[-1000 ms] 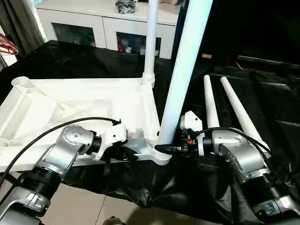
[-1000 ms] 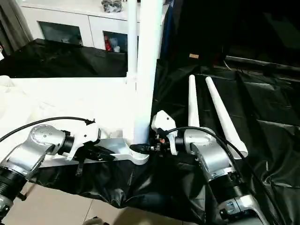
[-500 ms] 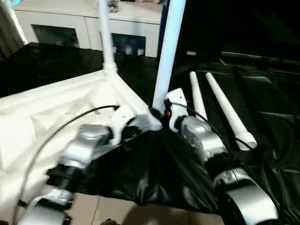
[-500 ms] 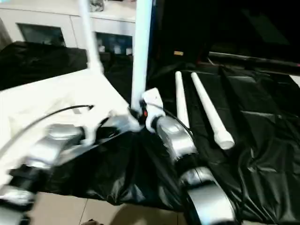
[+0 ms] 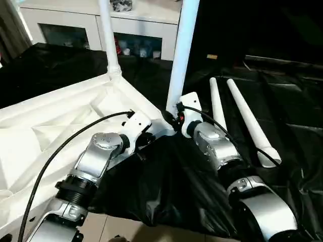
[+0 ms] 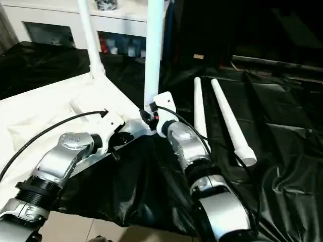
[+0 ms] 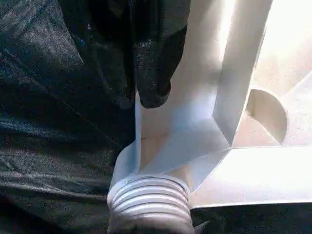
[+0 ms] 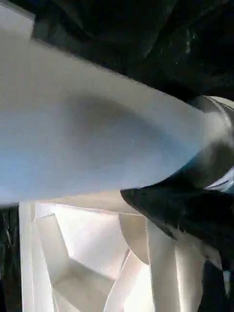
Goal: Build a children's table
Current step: Insert table leg to table base
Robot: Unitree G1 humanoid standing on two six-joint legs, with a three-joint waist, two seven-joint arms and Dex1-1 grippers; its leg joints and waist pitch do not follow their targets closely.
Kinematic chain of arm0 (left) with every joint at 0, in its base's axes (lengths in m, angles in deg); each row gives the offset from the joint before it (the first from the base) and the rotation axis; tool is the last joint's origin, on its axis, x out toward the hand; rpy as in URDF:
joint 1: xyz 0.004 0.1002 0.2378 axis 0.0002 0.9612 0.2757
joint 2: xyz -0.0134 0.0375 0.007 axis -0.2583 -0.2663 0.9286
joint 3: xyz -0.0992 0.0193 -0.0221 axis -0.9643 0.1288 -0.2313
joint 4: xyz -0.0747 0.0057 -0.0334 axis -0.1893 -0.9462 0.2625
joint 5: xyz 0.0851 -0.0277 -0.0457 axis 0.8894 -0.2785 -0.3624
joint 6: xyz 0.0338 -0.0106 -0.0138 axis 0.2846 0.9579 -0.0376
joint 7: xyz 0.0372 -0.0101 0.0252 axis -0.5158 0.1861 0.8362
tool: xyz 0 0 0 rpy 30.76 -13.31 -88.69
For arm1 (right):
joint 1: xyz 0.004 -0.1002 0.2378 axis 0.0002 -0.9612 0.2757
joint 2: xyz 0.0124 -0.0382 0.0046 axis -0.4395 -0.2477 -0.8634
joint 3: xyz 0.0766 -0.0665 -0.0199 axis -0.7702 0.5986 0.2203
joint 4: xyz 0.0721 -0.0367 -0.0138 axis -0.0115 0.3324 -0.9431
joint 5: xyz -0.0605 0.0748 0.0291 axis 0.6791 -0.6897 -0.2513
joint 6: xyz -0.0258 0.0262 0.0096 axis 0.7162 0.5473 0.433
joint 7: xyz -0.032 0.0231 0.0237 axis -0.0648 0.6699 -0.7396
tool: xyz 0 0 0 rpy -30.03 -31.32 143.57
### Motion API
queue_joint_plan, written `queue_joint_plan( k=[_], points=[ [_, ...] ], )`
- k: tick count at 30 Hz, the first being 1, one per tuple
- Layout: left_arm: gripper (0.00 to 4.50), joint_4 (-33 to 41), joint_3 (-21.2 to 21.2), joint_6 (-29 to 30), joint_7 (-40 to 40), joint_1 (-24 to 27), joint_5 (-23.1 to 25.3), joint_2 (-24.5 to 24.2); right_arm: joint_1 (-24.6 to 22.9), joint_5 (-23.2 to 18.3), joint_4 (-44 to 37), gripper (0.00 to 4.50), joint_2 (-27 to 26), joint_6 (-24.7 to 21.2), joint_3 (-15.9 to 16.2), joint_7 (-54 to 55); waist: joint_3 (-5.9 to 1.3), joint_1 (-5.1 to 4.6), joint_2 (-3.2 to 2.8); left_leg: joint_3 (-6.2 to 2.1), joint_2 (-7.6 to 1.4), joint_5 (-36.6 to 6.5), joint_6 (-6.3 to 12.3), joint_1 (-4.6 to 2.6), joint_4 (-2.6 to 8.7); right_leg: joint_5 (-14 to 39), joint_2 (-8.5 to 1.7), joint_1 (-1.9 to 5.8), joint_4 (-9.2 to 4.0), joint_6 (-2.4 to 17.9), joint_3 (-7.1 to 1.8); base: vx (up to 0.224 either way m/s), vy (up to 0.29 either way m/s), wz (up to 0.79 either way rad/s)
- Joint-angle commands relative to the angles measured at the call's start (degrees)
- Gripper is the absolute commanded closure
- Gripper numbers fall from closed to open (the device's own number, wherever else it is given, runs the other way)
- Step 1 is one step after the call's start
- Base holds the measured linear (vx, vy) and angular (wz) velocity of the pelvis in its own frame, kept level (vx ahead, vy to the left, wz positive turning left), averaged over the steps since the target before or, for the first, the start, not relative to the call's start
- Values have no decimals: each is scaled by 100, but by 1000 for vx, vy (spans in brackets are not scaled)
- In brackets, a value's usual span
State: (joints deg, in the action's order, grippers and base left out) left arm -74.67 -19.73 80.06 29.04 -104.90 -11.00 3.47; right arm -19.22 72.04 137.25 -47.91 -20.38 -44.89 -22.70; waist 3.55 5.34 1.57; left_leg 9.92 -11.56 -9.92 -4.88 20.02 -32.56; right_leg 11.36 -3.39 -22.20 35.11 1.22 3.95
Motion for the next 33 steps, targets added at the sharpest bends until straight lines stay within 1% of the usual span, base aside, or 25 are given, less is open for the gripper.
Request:
queue_joint_plan(
  k=[1, 2, 3, 4, 5, 6, 9, 11, 13, 14, 16, 18, 19, 20, 21, 22, 23, 25, 26, 27, 28, 33],
  points=[
    [450, 339, 138, -211, -216, -58, -74, 51, -216, -17, 410, 164, -122, -248, 115, -292, -335, -2, -64, -73, -194, -1558, -86, -40, 411, 1595, -499, 183, -474, 953, -320, 0, 0, 0],
    [450, 366, 163, -253, -304, -48, -95, 1, -190, -55, 371, 150, -106, -228, 71, -337, -338, -10, -64, -71, -191, -1429, -64, -16, 410, 1403, -499, 202, -451, 998, -318, 0, 0, 0],
    [450, 378, 169, -268, -336, -40, -104, -26, -173, -74, 341, 141, -94, -210, 51, -363, -344, -9, -65, -66, -189, -1402, -50, -17, 403, 1344, -499, 204, -447, 1010, -320, 0, 0, 0],
    [450, 378, 169, -268, -336, -40, -104, -26, -173, -74, 341, 138, -94, -210, 51, -363, -354, -15, -81, -68, -192, -1340, -45, -16, 401, 1214, -494, 210, -431, 1049, -316, 0, 0, 0],
    [450, 396, 175, -288, -389, -25, -120, -66, -161, -101, 270, 136, -70, -194, 39, -476, -353, -16, -79, -66, -192, -1327, -42, -14, 401, 1164, -489, 211, -427, 1065, -315, 0, 0, 0],
    [450, 418, 181, -313, -465, -3, -141, -120, -166, -119, 139, 136, -26, -194, 38, -645, -369, -17, -94, -64, -195, -1329, -43, -22, 394, 1091, -491, 217, -418, 1100, -314, 0, 0, 0],
    [450, 448, 187, -362, -570, 29, -165, -192, -199, -124, -68, 98, 56, -204, 68, -887, -381, -13, -86, -57, -191, -1209, -9, -5, 380, 859, -488, 241, -392, 1176, -314, 0, 0, 0],
    [450, 468, 188, -420, -684, 56, -185, -264, -265, -134, -310, 77, 161, -233, 140, -1127, -390, -5, -79, -48, -191, -1098, 30, -1, 366, 686, -488, 248, -376, 1200, -319, 0, 0, 0],
    [450, 475, 182, -501, -854, 84, -224, -360, -390, -117, -658, 77, 333, -274, 265, -1467, -400, 9, -91, -51, -187, -942, 64, 8, 356, 479, -476, 266, -355, 1212, -308, 0, 0, 0],
    [450, 476, 183, -545, -918, 92, -238, -390, -430, -105, -759, 77, 388, -282, 306, -1567, -418, 12, -86, -48, -187, -818, 112, 10, 337, 245, -468, 269, -326, 1246, -308, 0, 0, 0],
    [450, 487, 205, -648, -1118, 119, -279, -488, -545, -71, -1017, 77, 556, -303, 429, -1879, -426, 25, -82, -40, -180, -692, 175, 26, 317, 3, -460, 273, -304, 1312, -302, 0, 0, 0],
    [450, 508, 244, -749, -1435, 157, -351, -657, -733, -10, -1392, 77, 838, -350, 621, -2380, -429, 30, -89, -35, -181, -697, 200, 19, 310, -10, -457, 265, -302, 1310, -304, 0, 0, 0],
    [450, 500, 279, -903, -1657, 179, -370, -798, -860, 6, -1633, 77, 1050, -397, 739, -2721, -425, 56, -91, -29, -180, -730, 221, 13, 298, 2, -452, 260, -308, 1300, -302, 0, 0, 0],
    [450, 487, 293, -980, -1778, 189, -389, -872, -922, 9, -1754, 77, 1159, -421, 783, -2884, -422, 63, -88, -36, -187, -734, 219, 31, 307, 14, -454, 277, -296, 1283, -303, 0, 0, 0],
    [450, 477, 301, -1032, -1856, 195, -403, -916, -961, 12, -1830, 77, 1226, -438, 807, -2983, -418, 79, -92, -26, -190, -795, 211, 15, 303, 97, -458, 256, -314, 1298, -303, 0, 0, 0],
    [450, 477, 303, -1070, -1918, 200, -420, -943, -988, 4, -1890, 77, 1270, -467, 826, -3052, -416, 83, -89, -25, -191, -808, 205, 16, 304, 131, -457, 253, -317, 1303, -304, 0, 0, 0],
    [450, 478, 312, -1192, -2122, 219, -478, -1028, -1076, -24, -2091, 77, 1416, -566, 888, -3276, -411, 119, -93, -24, -199, -843, 190, 11, 305, 212, -451, 253, -322, 1291, -303, 0, 0, 0],
    [450, 500, 311, -1214, -2252, 236, -525, -1079, -1133, -35, -2213, 77, 1511, -610, 942, -3424, -411, 129, -91, -27, -204, -855, 156, 13, 304, 218, -459, 252, -308, 1297, -300, 0, 0, 0],
    [450, 546, 309, -1225, -2485, 265, -605, -1169, -1201, -43, -2360, 77, 1645, -677, 1026, -3638, -417, 136, -97, -30, -203, -861, 139, 19, 303, 226, -459, 259, -302, 1297, -297, 0, 0, 0],
    [450, 547, 309, -1225, -2490, 265, -606, -1171, -1202, -44, -2362, 77, 1648, -679, 1028, -3642, -415, 134, -93, -29, -200, -872, 136, 22, 302, 230, -456, 258, -302, 1301, -298, 0, 0, 0],
    [450, 565, 315, -1280, -2662, 281, -647, -1251, -1262, -53, -2508, 77, 1741, -746, 1097, -3781, -414, 144, -92, -29, -199, -862, 139, 20, 299, 236, -451, 259, -301, 1288, -297, 0, 0, 0],
    [450, 552, 337, -1340, -2843, 286, -705, -1355, -1299, -117, -2697, 77, 1743, -907, 1116, -3882, -416, 140, -86, -30, -195, -848, 136, 24, 294, 296, -458, 255, -304, 1290, -298, 0, 0, 0]
  ],
)
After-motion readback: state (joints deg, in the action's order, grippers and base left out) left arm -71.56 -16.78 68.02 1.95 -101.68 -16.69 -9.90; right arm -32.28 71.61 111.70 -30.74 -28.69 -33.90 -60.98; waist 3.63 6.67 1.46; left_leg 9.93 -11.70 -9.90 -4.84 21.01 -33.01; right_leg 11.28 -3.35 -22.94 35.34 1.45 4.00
